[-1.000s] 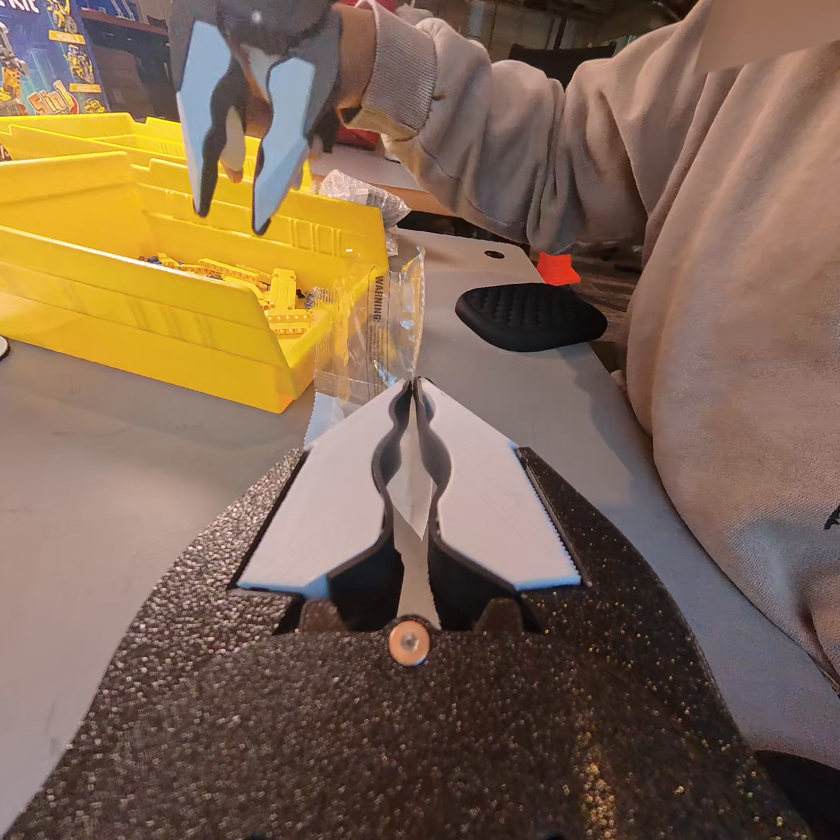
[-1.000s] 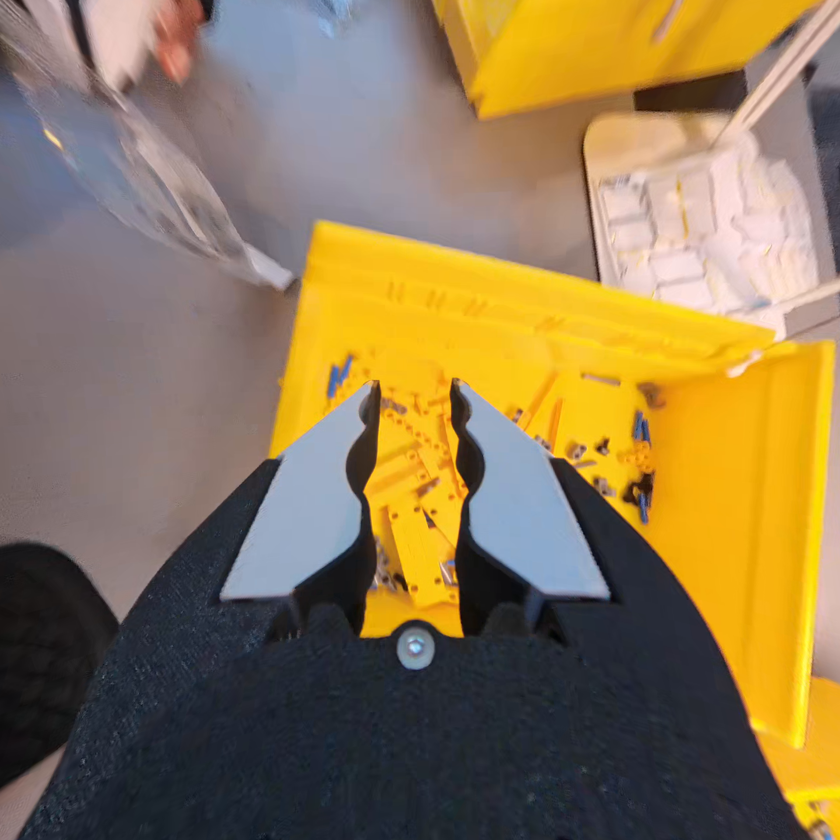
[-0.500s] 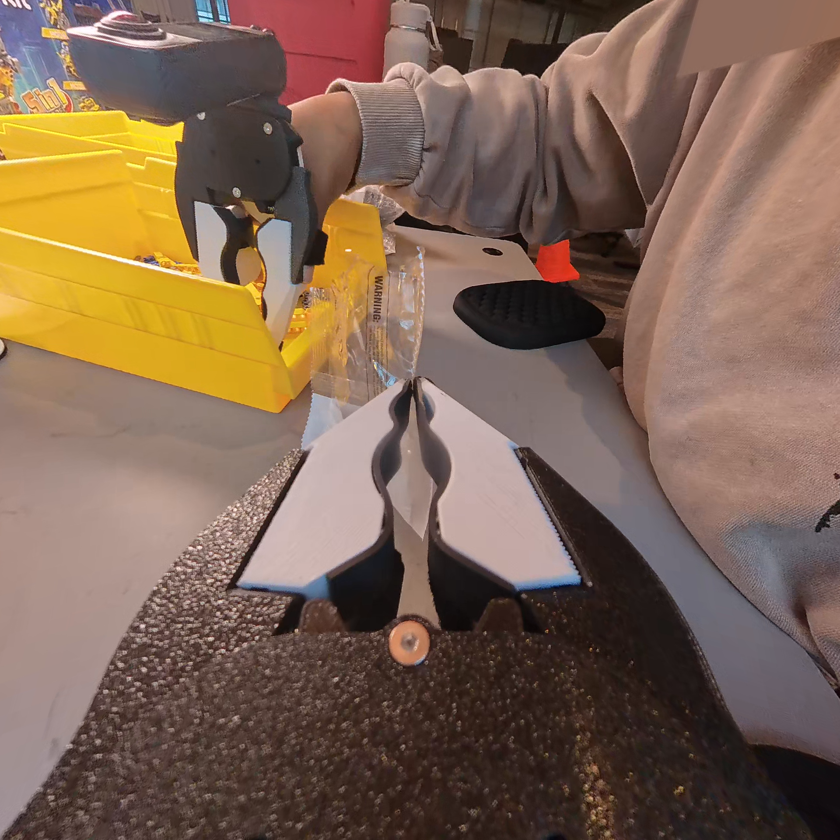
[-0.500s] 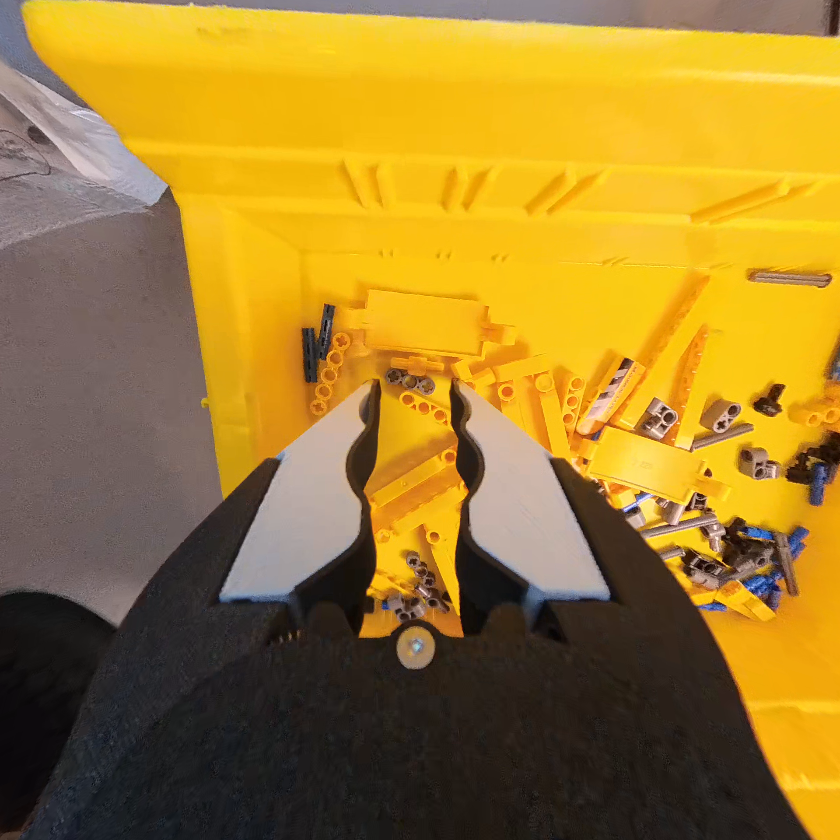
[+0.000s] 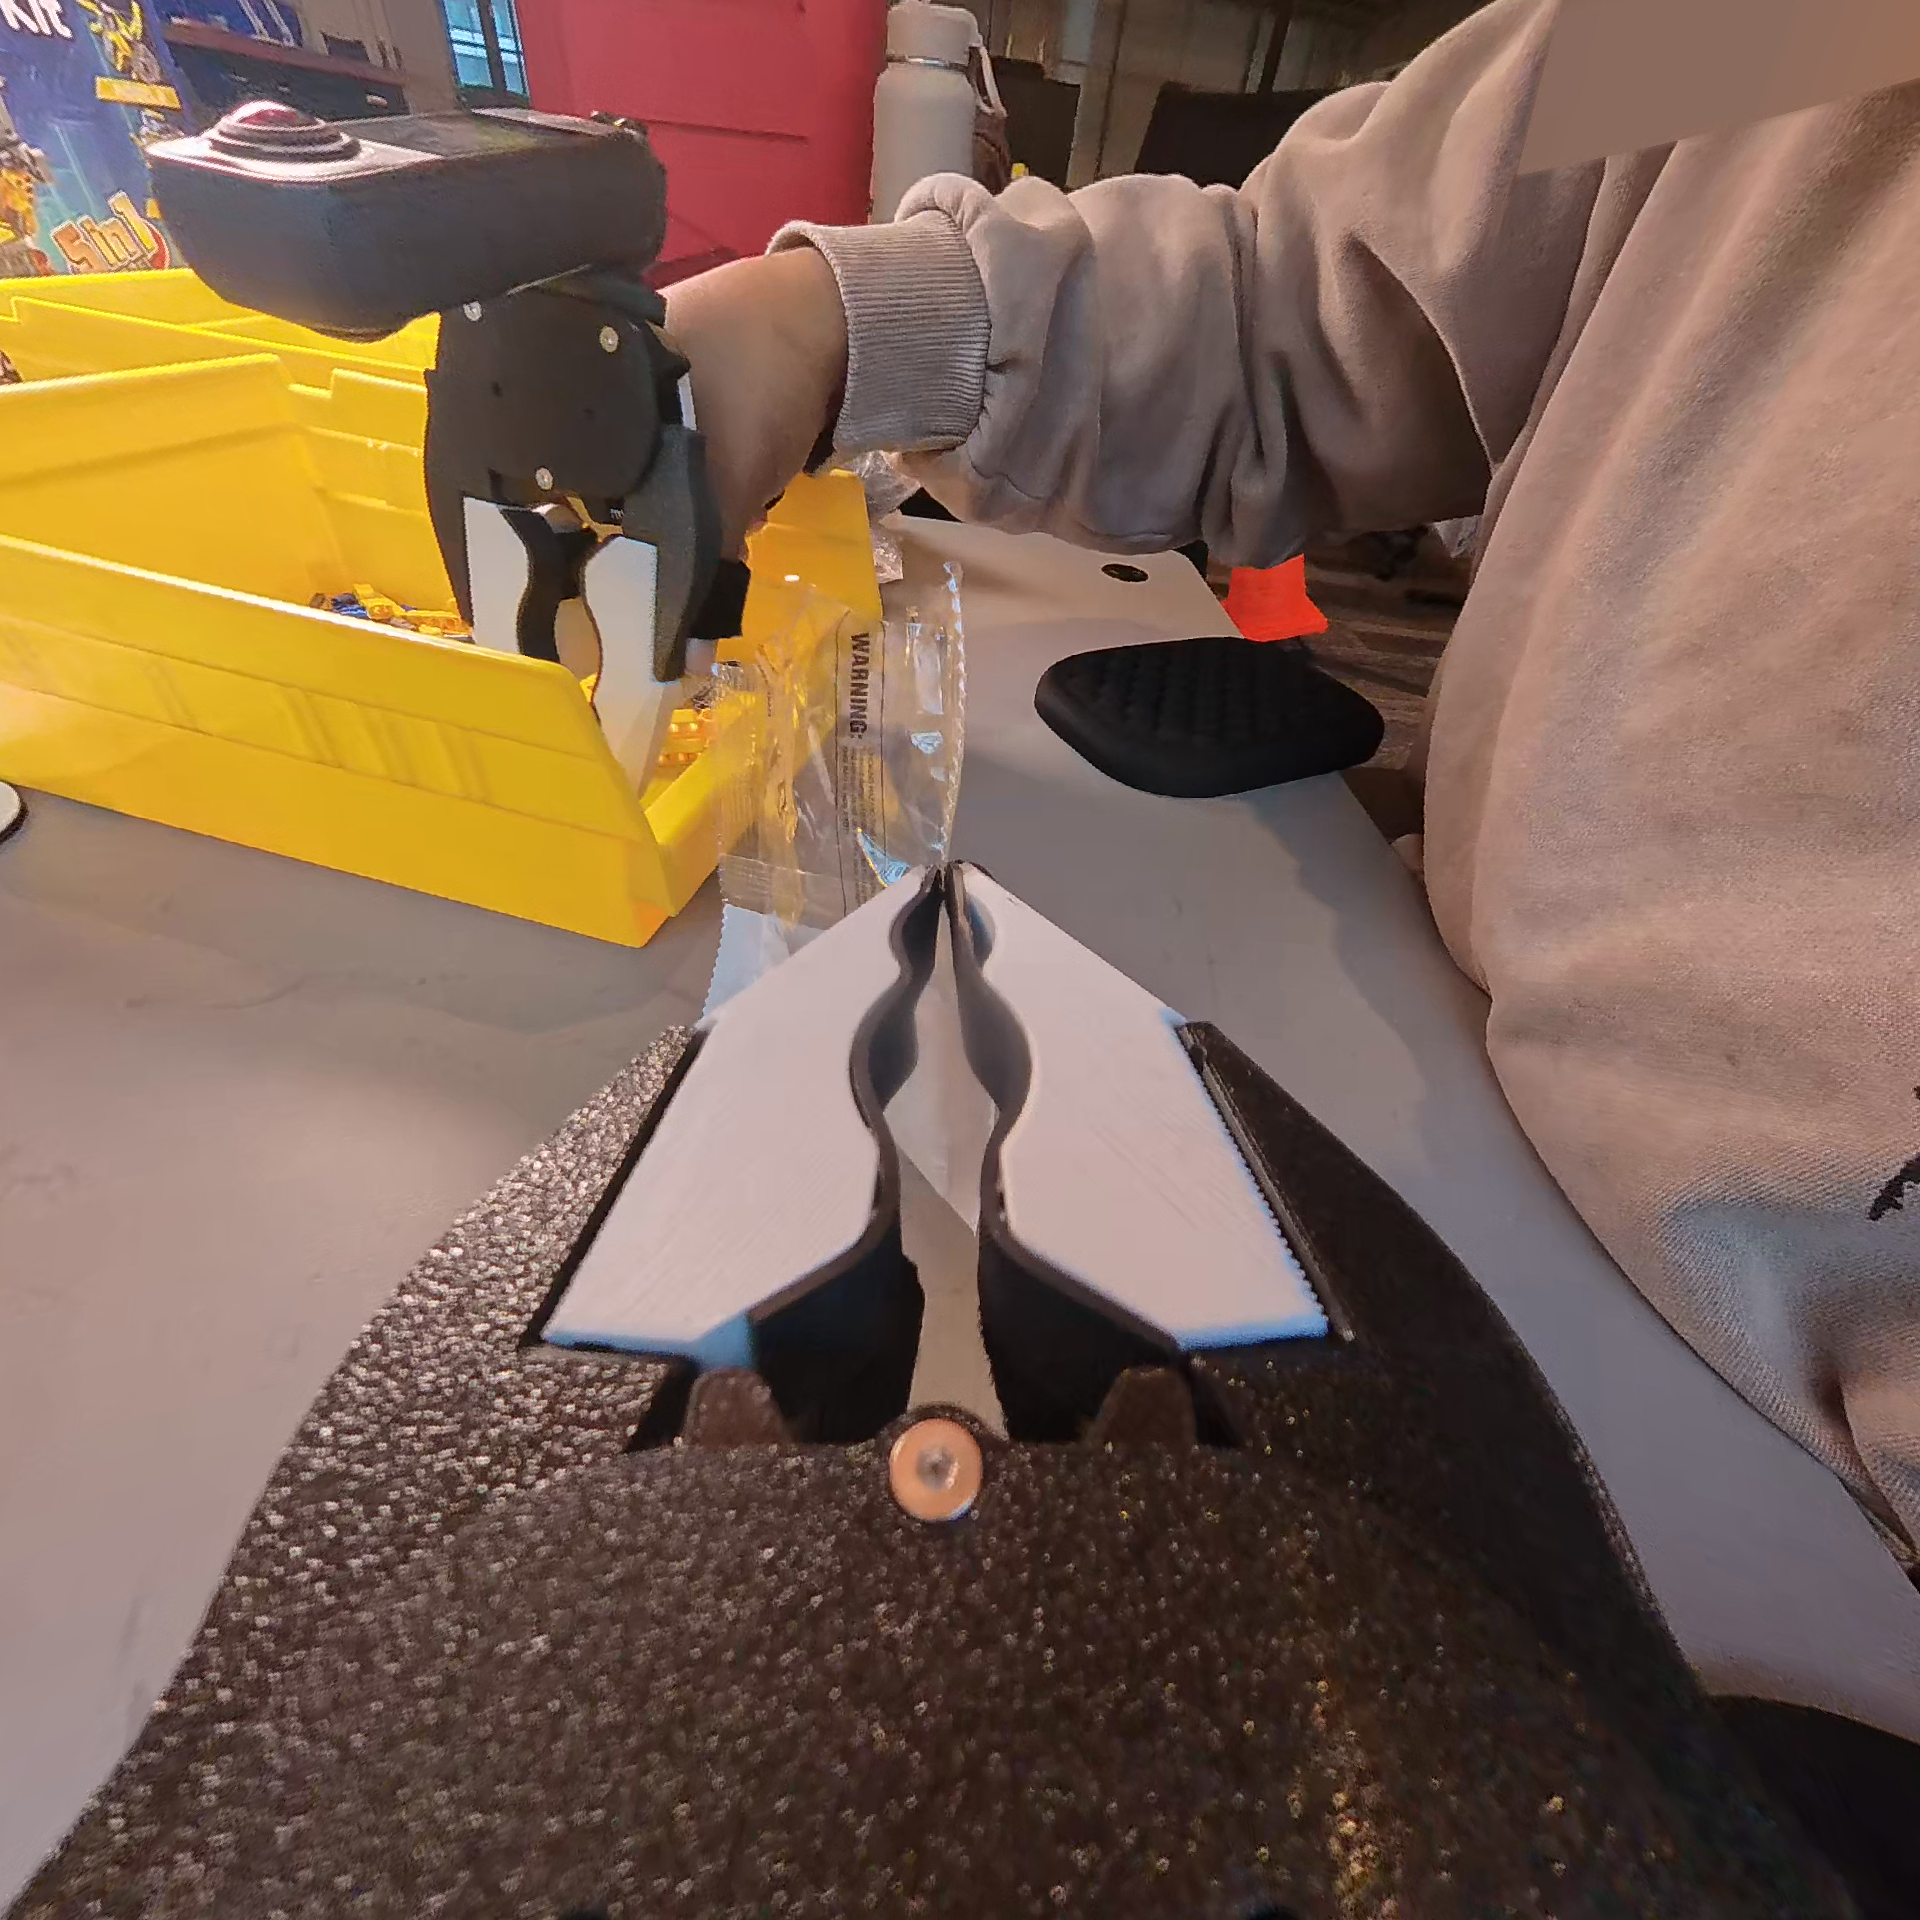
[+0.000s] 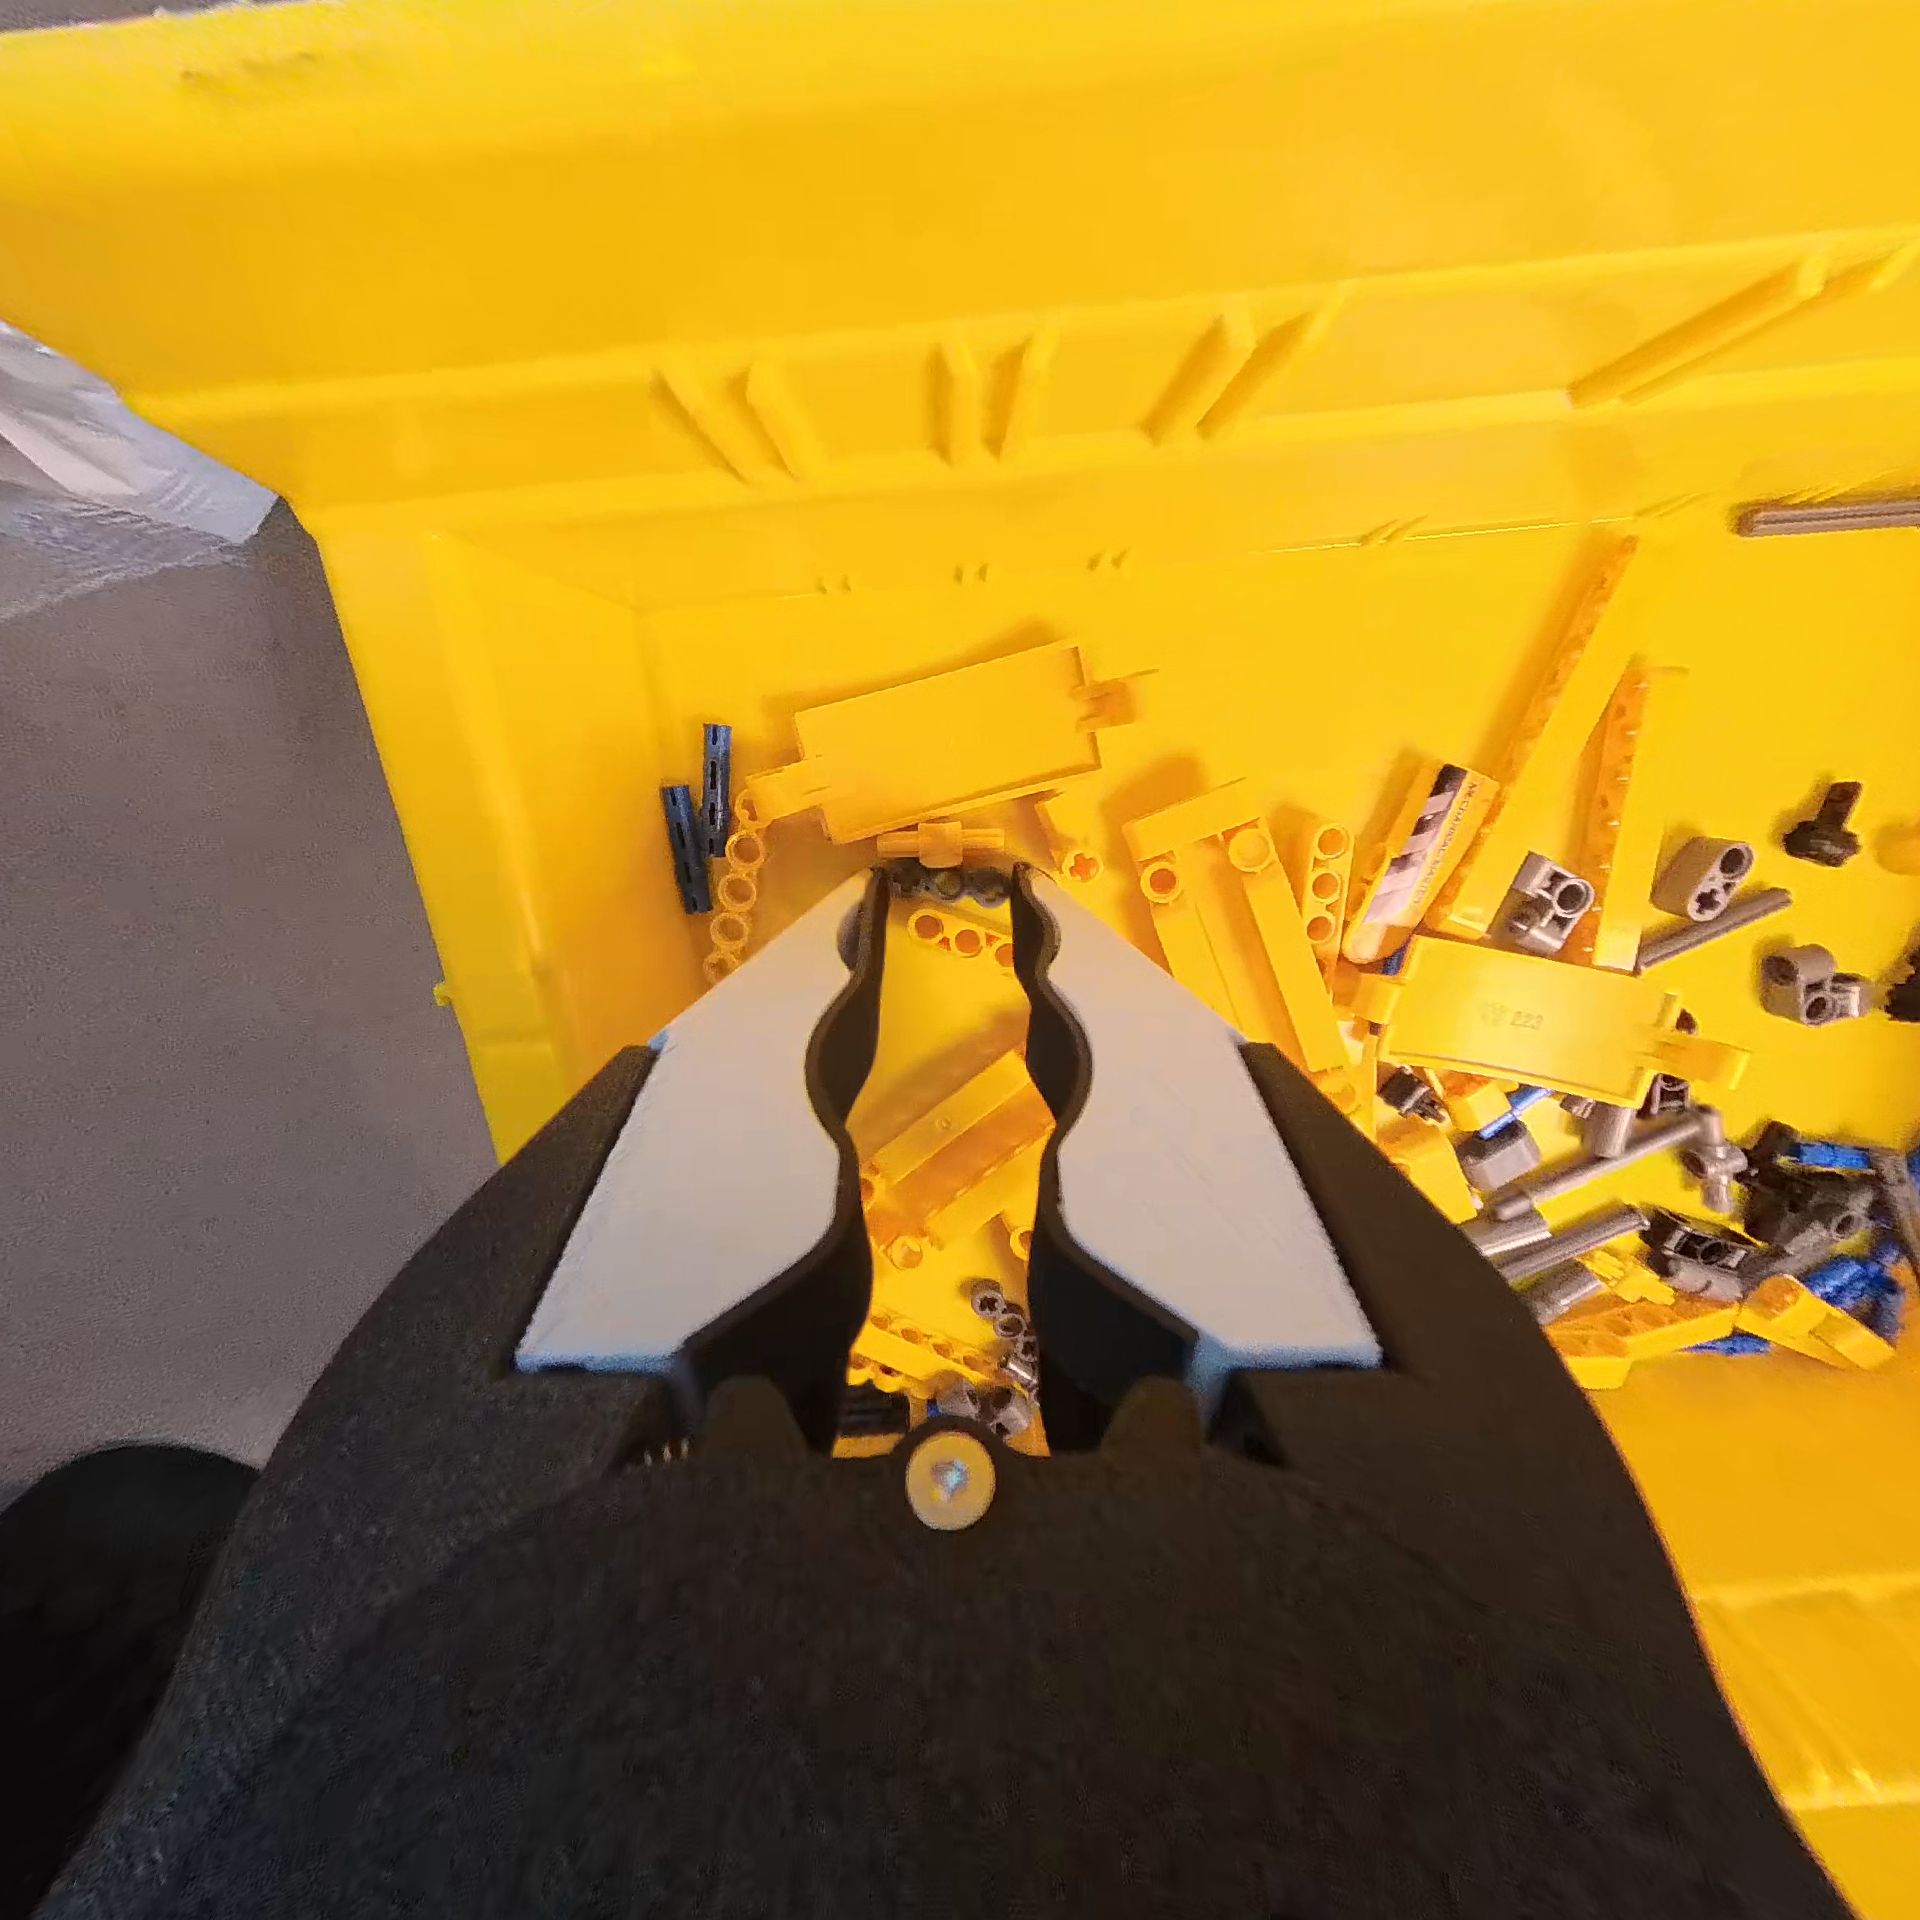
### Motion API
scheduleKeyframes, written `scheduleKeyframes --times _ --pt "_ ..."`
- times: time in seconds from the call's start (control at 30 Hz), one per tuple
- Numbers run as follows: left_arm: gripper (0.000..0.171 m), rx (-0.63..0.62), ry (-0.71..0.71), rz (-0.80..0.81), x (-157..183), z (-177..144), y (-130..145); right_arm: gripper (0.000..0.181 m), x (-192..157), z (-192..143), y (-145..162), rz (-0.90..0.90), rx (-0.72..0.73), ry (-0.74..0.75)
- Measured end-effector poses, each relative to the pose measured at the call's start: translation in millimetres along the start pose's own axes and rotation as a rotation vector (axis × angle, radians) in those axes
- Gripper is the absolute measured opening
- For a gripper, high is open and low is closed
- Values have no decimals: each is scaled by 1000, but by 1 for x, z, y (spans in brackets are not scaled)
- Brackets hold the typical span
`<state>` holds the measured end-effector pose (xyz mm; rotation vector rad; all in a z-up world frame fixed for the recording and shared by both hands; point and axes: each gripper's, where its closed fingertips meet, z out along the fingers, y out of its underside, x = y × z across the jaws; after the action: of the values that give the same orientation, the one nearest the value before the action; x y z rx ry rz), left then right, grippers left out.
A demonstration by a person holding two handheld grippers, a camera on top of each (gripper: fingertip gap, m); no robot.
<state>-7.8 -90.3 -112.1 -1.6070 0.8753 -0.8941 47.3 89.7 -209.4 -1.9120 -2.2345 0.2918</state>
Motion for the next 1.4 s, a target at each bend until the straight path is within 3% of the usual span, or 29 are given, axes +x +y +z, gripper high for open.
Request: scheduleKeyframes --times 0.2,0.3,0.4,0.47,0.57,0.77,0.83,0.9,1.0,1.07,1.2,1.4 --pt "0 9 -16 6 -3 -3 -2 22 1 -10 1 -54 3 23" --pt "0 12 -22 9 -3 -3 -3 22 -17 -49 -28 -103 189 -47" --pt "0 10 -19 6 -4 -2 -2 22 -62 -102 -73 -201 473 -178" --pt "0 6 -19 6 -3 -1 -1 22 -94 -121 -90 -269 576 -253" --pt "0 4 -25 8 -4 -1 0 23 -116 -114 -97 -335 579 -246" --pt "0 7 -25 10 -4 -2 -2 29 -116 -126 -95 -302 632 -274" --pt "0 5 -24 13 -3 -2 -2 29 -95 -138 -91 -272 642 -198" --pt "0 6 -22 15 -2 -2 -2 29 -50 -146 -81 -220 603 -33" --pt "0 6 -19 15 -2 -1 -3 29 35 -137 -44 -120 407 200" --pt "0 2 -16 15 -1 0 -2 28 82 -119 -19 -50 259 268" --pt "0 -6 -17 16 -1 2 0 23 129 -78 -12 -10 137 269" --pt "0 -8 -12 14 0 2 1 20 158 -23 -18 167 31 174"
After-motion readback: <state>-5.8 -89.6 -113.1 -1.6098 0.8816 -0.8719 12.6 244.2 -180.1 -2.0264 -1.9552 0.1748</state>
